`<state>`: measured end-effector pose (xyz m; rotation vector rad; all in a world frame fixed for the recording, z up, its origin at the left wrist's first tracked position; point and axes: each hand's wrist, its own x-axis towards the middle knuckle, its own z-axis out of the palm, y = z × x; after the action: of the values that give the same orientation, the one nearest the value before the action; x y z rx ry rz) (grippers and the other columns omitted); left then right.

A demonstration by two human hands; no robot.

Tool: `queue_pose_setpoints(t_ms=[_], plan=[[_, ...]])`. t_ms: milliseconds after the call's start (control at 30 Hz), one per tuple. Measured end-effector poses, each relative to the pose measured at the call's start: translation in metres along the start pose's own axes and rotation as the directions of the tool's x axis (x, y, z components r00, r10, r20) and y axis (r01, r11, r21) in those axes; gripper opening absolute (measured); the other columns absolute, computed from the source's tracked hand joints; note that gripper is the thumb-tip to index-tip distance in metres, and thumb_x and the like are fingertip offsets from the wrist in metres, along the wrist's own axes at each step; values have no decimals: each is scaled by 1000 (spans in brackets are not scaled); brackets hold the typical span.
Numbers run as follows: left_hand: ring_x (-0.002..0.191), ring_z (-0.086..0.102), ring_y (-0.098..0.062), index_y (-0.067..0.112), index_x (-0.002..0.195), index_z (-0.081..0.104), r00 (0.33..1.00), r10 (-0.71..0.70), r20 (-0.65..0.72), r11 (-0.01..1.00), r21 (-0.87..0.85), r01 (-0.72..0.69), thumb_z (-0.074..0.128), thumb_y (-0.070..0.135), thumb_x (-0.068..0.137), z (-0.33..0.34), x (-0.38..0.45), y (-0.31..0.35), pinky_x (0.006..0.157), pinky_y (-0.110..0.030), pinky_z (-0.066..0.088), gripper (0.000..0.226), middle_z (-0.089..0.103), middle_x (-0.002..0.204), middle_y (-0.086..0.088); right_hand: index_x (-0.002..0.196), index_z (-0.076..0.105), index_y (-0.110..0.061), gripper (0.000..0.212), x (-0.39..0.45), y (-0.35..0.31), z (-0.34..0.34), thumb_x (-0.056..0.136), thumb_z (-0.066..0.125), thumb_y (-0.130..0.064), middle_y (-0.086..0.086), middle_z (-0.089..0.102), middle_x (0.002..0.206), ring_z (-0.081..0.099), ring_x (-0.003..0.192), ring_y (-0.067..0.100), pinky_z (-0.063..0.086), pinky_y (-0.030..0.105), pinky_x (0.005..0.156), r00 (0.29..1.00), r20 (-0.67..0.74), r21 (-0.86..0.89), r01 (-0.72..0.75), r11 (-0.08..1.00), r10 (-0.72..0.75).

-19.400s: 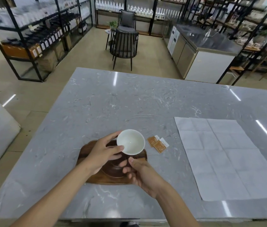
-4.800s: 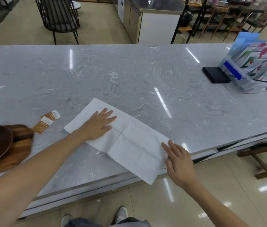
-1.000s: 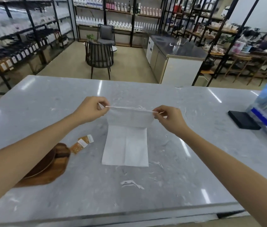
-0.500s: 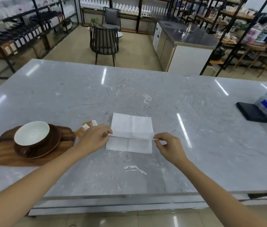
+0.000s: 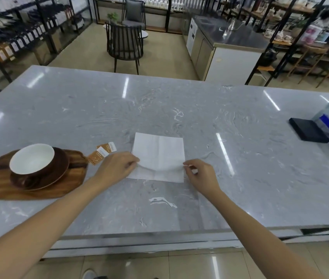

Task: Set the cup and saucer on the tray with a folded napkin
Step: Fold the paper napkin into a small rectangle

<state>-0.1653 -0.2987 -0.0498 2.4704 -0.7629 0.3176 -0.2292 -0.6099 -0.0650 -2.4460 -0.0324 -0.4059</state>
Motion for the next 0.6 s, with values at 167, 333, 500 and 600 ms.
queue_pose_setpoints(t_ms=[167,333,500,600], plan=[[83,74,-18,6,95,80,958,77,-276,996,-22,-86,59,15,90,-3,7,3,68,-28,59,24,79,98,-5,108,71,-10,15,2,-8,1,95,66,-4,-3,71,107,67,89,6,57,13,78,961,-246,74,147,986,-125],[90,78,-25,6,97,82,998,1,-56,999,-42,-3,80,-6,76,26,-42,-14,79,-41,64,24,80,101,-6,108,79,-9,19,-41,21,20,91,71,-4,5,77,117,75,102,21,62,36,87,988,21,-49,152,987,-151],[99,74,-15,10,102,81,999,-38,-3,995,-92,37,79,1,79,27,-38,-26,92,-31,57,24,78,109,-1,107,80,-8,18,-40,23,15,91,73,-4,5,76,119,75,103,19,63,36,85,975,52,-44,217,975,-215],[96,74,-13,9,100,81,997,-73,-17,984,-163,69,77,0,81,28,-39,-29,89,-31,59,21,77,110,0,109,78,-7,18,-40,21,14,92,72,-3,6,77,116,75,102,21,63,38,82,971,31,-58,239,969,-237]])
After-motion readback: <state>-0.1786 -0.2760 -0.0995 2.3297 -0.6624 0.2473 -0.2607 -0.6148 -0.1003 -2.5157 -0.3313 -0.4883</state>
